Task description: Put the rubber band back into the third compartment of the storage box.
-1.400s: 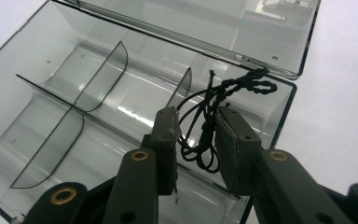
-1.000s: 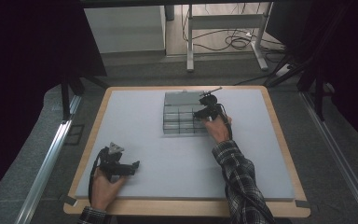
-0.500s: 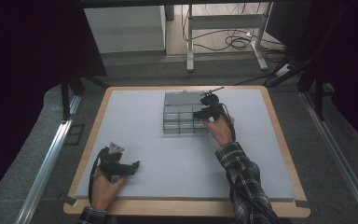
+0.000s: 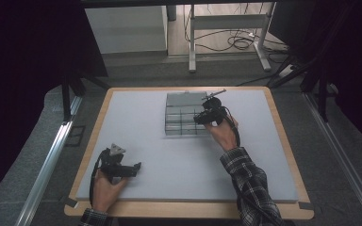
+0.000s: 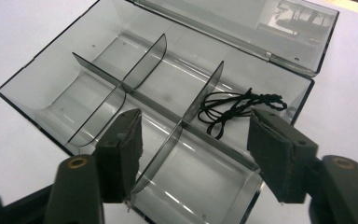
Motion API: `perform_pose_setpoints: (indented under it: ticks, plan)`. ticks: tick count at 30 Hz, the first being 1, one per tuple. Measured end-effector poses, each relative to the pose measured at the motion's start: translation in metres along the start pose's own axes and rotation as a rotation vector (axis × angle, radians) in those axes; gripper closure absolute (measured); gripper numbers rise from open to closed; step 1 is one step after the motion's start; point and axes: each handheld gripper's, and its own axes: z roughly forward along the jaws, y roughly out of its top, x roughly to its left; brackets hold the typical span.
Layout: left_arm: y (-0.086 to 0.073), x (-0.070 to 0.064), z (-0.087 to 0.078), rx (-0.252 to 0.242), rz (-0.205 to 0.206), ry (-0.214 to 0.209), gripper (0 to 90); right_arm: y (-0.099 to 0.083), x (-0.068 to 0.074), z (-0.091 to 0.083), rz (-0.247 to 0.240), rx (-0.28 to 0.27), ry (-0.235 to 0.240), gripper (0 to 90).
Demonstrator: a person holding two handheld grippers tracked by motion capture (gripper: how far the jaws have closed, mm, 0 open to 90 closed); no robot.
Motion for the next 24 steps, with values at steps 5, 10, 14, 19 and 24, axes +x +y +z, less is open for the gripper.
perform_pose_setpoints:
  ticks: [5,10,14,19,24]
  plan:
    - [0.0,0.0,0.0,0.0,0.0,0.0,1.3,-0.003,0.002,-0.002,-0.001,0.014,0.001,29.9]
    - [0.0,0.0,0.0,0.0,0.0,0.0,1.3,-0.007,0.004,-0.006,-0.016,0.019,0.011,27.2]
    - [0.0,0.0,0.0,0.0,0.0,0.0,1.3,-0.007,0.008,-0.013,-0.022,0.006,0.022,26.6]
    - [0.0,0.0,0.0,0.0,0.0,0.0,1.3,-0.007,0.013,-0.022,-0.044,0.004,0.024,26.5]
    - [0.0,0.0,0.0,0.001,0.0,0.0,1.3,-0.012,0.017,-0.027,-0.05,-0.005,0.038,26.3]
